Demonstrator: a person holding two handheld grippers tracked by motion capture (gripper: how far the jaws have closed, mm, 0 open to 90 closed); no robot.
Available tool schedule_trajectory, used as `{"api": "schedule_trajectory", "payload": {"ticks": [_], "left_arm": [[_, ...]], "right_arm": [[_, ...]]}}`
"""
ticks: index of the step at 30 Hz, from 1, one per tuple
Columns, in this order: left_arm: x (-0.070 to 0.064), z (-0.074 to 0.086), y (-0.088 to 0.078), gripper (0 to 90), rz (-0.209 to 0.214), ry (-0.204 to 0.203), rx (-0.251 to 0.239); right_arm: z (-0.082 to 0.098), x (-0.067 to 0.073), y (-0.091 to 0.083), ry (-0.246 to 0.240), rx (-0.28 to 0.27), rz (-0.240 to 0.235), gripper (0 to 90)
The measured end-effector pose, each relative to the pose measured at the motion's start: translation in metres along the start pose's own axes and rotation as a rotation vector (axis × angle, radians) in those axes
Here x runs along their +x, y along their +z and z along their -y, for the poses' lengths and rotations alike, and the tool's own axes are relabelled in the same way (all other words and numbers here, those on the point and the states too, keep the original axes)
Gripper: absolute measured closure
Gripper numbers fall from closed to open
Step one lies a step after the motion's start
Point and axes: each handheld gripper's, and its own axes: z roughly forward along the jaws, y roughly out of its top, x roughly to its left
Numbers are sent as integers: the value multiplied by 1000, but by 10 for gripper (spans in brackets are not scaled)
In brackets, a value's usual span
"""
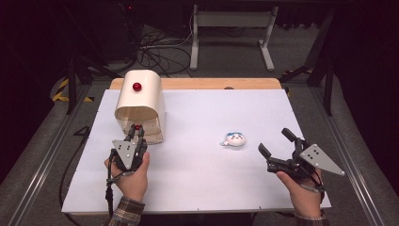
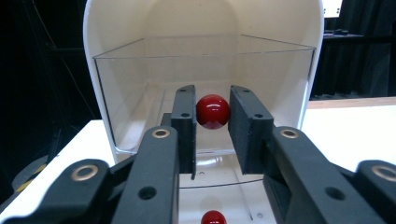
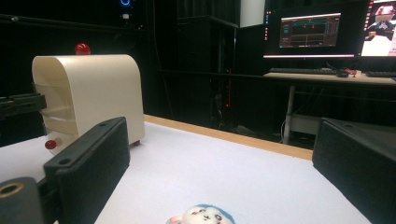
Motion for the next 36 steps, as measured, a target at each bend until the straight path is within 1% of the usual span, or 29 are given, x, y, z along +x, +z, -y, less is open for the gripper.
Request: {"api": "schedule_trajectory", "payload": {"ticks": [7, 12, 14, 20, 25, 31, 36], "left_arm": [[1, 0, -1, 738, 12, 16, 5], [2, 0, -5, 738, 17, 28, 4], [3, 1, -7, 738, 24, 19, 4], [6, 0, -11, 738, 40, 17, 9], [8, 0, -14, 738, 56, 5, 10], [10, 0, -17, 738, 69, 15, 11], [11, 0, -19, 738, 75, 10, 10]], "right_arm": [[0, 0, 0, -1, 1, 1, 50], [0, 0, 0, -4, 0, 0, 51], [0, 0, 0, -1, 0, 0, 51], [0, 1, 1, -4, 4, 0, 51], [0, 1, 1, -4, 5, -3, 53], [0, 1, 1, -6, 3, -4, 53], [0, 1, 1, -6, 4, -2, 53]]}}
